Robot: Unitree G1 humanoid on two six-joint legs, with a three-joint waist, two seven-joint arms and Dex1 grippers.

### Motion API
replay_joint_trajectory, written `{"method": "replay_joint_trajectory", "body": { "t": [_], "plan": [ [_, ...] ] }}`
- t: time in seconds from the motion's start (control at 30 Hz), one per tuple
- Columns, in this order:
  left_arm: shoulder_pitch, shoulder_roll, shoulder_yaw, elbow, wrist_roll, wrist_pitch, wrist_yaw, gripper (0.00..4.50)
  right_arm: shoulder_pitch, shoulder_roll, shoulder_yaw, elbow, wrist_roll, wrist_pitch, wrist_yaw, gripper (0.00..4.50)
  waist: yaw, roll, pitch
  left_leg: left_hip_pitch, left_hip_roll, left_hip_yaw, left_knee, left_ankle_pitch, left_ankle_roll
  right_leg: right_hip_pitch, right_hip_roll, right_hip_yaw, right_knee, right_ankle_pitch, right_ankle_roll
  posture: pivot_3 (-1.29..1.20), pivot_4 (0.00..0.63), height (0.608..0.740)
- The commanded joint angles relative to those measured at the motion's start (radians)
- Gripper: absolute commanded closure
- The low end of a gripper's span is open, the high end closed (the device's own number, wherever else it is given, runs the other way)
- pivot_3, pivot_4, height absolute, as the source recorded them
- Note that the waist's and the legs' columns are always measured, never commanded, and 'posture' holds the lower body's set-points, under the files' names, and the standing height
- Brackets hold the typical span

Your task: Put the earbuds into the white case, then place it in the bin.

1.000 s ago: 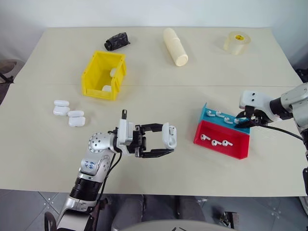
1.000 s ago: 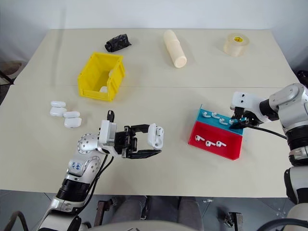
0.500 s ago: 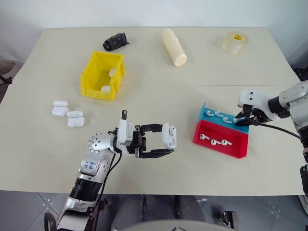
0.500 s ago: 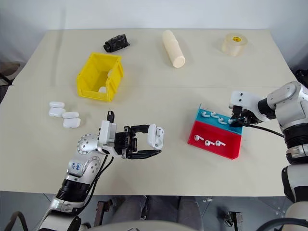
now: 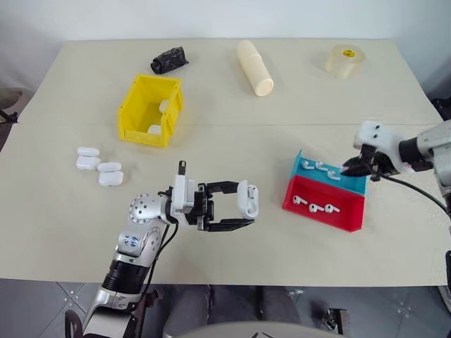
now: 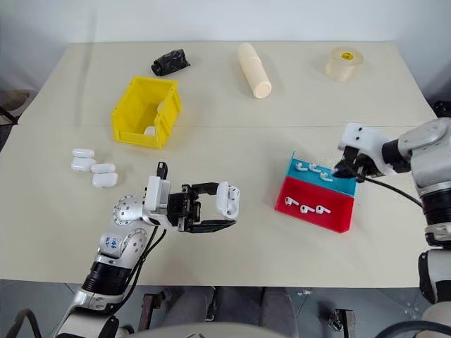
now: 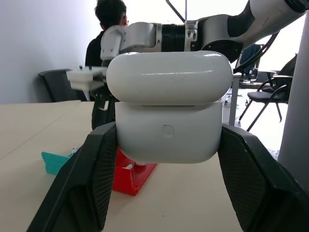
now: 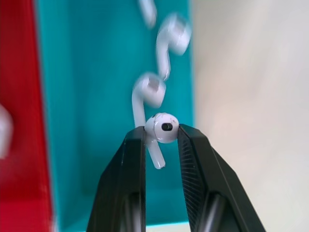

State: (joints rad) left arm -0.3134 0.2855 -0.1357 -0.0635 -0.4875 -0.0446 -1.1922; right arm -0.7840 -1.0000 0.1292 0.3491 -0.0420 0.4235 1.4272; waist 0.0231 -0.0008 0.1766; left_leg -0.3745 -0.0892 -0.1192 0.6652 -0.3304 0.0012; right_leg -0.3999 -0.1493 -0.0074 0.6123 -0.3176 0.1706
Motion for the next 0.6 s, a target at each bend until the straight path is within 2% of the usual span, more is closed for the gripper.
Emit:
{"method": "replay_joint_trajectory", "body": {
  "t": [0.03,0.13,0.23,0.47,0.6],
  "plan": [
    [-0.028,-0.003,0.017,0.005,-0.014,-0.012,0.005,1.74,0.047,-0.002,-0.126,-0.205,0.166,0.183,0.010,3.69,0.001,0.000,0.000,0.000,0.000,0.000,0.000,0.000,0.000,0.000,0.000,0.000,0.000,0.000,0.000,0.00,0.150,0.740],
    [-0.047,-0.008,0.018,0.027,-0.010,-0.015,0.005,1.74,0.131,0.052,-0.217,-0.375,0.327,0.293,-0.003,3.69,0.003,0.000,0.000,0.000,0.000,0.000,0.001,0.000,0.000,0.000,0.000,0.000,0.000,0.000,0.000,0.00,0.150,0.740],
    [-0.065,-0.014,0.016,0.044,-0.007,-0.016,0.006,1.74,0.194,0.135,-0.302,-0.507,0.476,0.423,-0.075,3.69,0.002,0.000,0.000,0.000,0.000,0.000,0.001,0.000,0.000,0.001,0.000,-0.001,0.000,0.000,0.000,0.00,0.150,0.740],
    [-0.123,-0.024,0.024,0.088,0.008,-0.016,0.029,1.74,0.312,0.433,-0.484,-0.756,0.861,0.670,-0.366,3.69,0.003,0.000,0.000,0.000,0.000,-0.003,0.001,0.000,0.000,0.001,0.000,-0.002,0.003,0.000,0.000,0.00,0.150,0.740],
    [-0.139,-0.024,0.023,0.093,0.005,-0.008,0.034,1.74,0.377,0.544,-0.516,-0.841,1.047,0.733,-0.511,3.69,0.001,0.000,0.000,0.000,-0.001,-0.003,0.002,0.000,0.000,0.001,-0.001,-0.001,0.007,0.000,0.000,0.00,0.150,0.740]
  ]
}}
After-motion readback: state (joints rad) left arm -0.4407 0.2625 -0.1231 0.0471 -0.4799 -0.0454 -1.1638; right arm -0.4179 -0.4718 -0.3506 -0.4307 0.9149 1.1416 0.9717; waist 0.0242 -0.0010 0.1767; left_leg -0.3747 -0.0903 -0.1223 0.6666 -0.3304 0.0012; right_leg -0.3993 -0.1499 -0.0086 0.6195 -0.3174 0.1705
